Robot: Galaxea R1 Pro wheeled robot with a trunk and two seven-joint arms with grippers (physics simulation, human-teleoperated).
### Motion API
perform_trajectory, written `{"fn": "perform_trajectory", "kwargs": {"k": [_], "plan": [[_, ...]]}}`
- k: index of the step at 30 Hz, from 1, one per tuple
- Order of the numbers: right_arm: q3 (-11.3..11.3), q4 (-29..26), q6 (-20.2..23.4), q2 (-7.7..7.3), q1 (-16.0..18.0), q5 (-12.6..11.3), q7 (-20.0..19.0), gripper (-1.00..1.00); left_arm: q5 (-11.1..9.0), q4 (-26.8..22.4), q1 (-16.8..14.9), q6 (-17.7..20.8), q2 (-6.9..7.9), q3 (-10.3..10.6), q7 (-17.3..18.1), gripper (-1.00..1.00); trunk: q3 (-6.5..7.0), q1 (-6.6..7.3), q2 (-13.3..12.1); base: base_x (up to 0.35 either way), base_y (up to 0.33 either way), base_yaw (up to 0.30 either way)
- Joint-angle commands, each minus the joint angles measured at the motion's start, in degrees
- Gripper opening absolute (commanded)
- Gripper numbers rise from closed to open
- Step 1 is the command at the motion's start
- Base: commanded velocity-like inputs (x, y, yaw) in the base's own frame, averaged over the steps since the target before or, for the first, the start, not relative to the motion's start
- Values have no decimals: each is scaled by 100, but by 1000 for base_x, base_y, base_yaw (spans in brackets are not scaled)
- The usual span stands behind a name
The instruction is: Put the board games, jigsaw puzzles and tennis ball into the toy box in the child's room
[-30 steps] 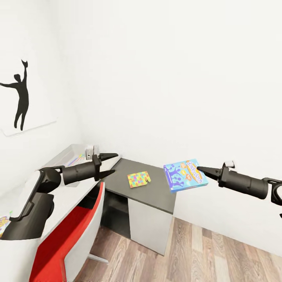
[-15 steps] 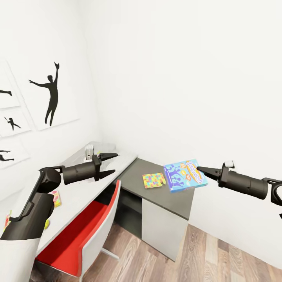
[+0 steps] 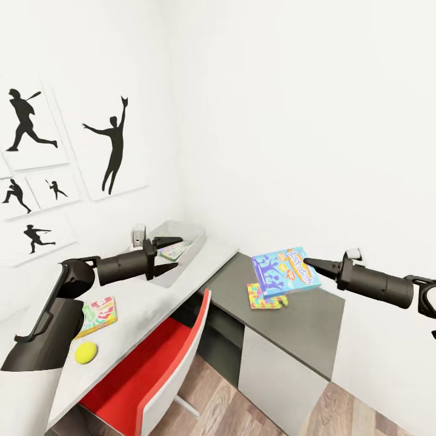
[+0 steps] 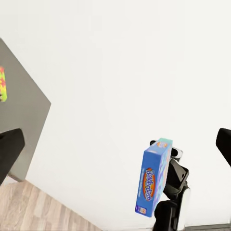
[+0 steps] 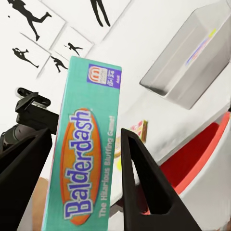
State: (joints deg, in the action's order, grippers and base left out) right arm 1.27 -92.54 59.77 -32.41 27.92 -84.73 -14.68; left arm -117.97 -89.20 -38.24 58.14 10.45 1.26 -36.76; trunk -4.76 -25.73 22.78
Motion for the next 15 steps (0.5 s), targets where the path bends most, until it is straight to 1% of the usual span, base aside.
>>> {"fn": "perform_trajectory", "kwargs": {"k": [1, 6, 15], "plan": [[7, -1, 23, -2, 4, 9, -61, -100, -61, -1, -8, -4, 1, 5, -60, 100, -13, -6, 14, 167, 0, 290], [10, -1, 23, -2, 8, 9, -61, -100, -59, -1, -8, -4, 1, 6, -64, 100, -13, -6, 14, 72, 0, 291], [20, -1, 23, -3, 9, 8, -61, -100, -59, -1, -8, -4, 1, 6, -68, 100, -13, -6, 14, 13, 0, 293]]}}
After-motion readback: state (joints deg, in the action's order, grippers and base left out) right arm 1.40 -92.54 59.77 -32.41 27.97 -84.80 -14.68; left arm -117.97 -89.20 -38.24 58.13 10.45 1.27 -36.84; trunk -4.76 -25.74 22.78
